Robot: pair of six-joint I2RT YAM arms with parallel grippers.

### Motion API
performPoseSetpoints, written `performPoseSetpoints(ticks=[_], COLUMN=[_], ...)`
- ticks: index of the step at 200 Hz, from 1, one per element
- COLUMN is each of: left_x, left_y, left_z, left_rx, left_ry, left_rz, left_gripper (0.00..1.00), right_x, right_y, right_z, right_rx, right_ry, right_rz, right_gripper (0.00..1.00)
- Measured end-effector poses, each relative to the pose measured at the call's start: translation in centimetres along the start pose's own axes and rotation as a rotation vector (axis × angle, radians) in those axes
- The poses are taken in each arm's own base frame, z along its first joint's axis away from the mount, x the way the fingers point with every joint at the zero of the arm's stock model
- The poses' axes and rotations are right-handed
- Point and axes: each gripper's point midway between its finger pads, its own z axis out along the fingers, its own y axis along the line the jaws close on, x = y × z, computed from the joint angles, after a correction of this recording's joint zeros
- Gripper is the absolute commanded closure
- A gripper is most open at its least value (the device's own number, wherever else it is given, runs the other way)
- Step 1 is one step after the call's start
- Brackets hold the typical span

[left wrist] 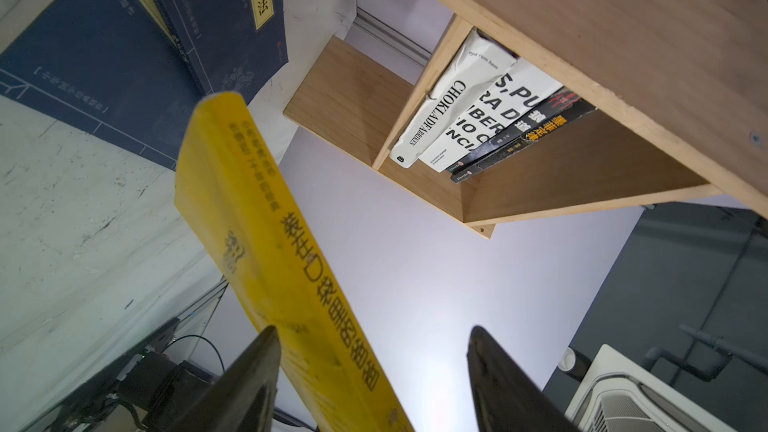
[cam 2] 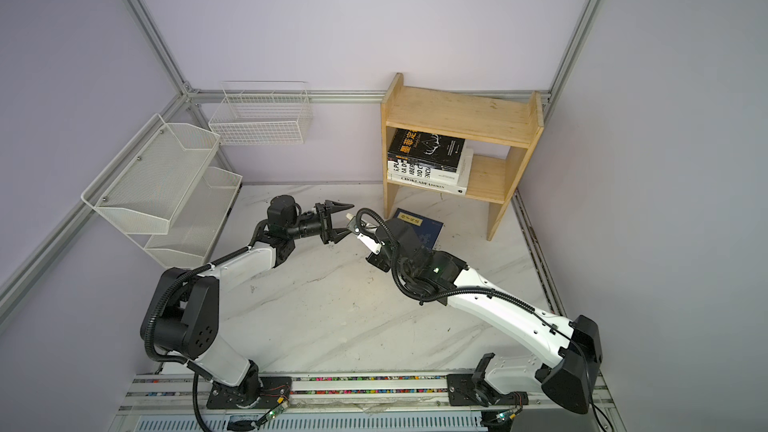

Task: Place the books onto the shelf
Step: 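Grasp the yellow paperback's top edge with left gripper while right gripper holds it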

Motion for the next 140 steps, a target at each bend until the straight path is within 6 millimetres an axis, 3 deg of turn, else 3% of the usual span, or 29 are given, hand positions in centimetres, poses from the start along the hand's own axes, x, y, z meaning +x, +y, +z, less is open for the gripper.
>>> performPoseSetpoints(ticks=[41,105,125,140], left_x=[0.0,-0.6,-0.8,-1.0], left_y=[0.2,-0.6,-0.3,0.0], left_z=[0.2,0.9,1.0,1.2], left_rx=[-0.010,-0.006,-0.015,-0.019], left_ry=[0.023,0.021,0.021,0.022], left_rz=[0.002,0.031,0.010,0.000], left_gripper=[0.49,0.90,0.99,1.00], right_x=[-1.1,-0.6,-0.2,0.1], right_y=[-1.0,-1.4,-1.4,-1.2], right_z=[0.0,0.7,0.9,1.0], right_rx=[0.068,0.120,0.131,0.134], right_ry=[-0.041,-0.025,-0.017,-0.013], right_rz=[-0.072,-0.153,-0.170,-0.171], right_gripper=[0.97,0.90,0.87,0.87])
